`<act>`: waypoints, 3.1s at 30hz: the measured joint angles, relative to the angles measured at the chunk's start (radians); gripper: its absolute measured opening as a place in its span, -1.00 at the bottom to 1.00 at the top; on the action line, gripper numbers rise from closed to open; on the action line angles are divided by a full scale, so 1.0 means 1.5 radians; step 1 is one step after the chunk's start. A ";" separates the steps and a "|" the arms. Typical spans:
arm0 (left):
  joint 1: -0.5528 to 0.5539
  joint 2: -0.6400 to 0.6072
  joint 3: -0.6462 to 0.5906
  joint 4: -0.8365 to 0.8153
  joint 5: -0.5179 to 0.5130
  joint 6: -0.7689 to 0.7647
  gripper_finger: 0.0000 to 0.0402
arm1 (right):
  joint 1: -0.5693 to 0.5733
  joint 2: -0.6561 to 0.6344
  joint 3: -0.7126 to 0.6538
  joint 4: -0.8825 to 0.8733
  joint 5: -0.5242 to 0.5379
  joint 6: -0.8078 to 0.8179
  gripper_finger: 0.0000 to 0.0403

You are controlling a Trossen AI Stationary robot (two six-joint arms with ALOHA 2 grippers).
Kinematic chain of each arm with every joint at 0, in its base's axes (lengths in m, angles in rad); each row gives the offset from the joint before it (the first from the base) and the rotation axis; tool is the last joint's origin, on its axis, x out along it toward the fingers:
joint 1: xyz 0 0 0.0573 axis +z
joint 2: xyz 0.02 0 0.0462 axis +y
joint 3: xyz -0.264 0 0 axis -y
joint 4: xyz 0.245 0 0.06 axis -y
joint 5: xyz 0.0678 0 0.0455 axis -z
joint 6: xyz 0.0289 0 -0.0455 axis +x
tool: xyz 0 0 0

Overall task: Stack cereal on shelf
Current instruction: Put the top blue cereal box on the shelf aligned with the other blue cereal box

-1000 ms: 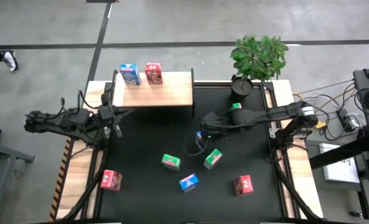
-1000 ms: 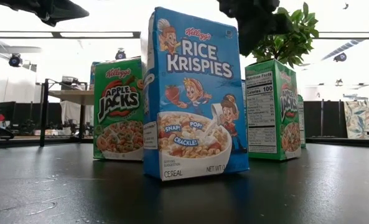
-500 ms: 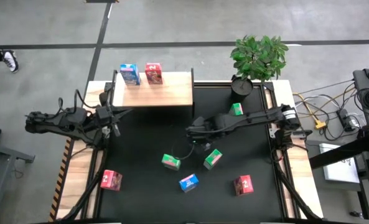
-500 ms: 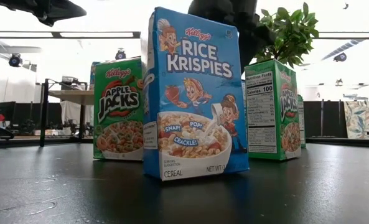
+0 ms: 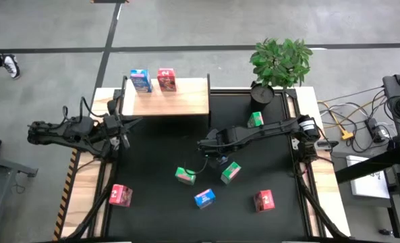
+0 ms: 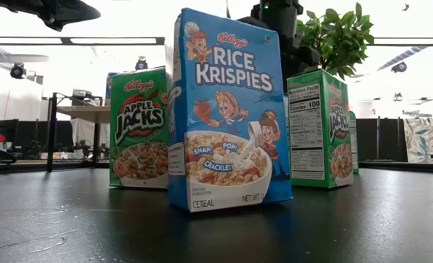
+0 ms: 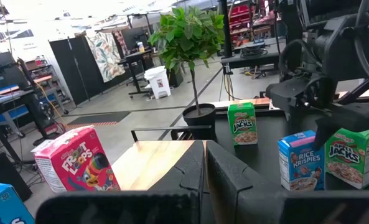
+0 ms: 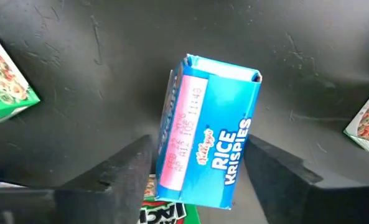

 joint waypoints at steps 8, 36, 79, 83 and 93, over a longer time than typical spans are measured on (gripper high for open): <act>0.000 0.000 0.000 0.000 0.000 0.000 -1.00 | 0.000 -0.001 0.000 0.005 0.000 0.000 -0.20; 0.001 -0.025 0.002 0.047 -0.079 0.045 -1.00 | -0.087 -0.040 0.290 0.162 0.035 -0.292 -0.33; 0.001 -0.081 -0.001 0.029 -0.120 0.040 -1.00 | -0.268 0.125 0.384 0.290 -0.030 -0.686 0.15; 0.001 -0.081 -0.001 0.029 -0.120 0.040 -1.00 | -0.270 0.123 0.383 0.290 -0.030 -0.686 0.20; 0.000 -0.080 -0.001 0.024 -0.095 0.032 -1.00 | -0.259 0.076 0.383 0.272 -0.029 -0.686 0.13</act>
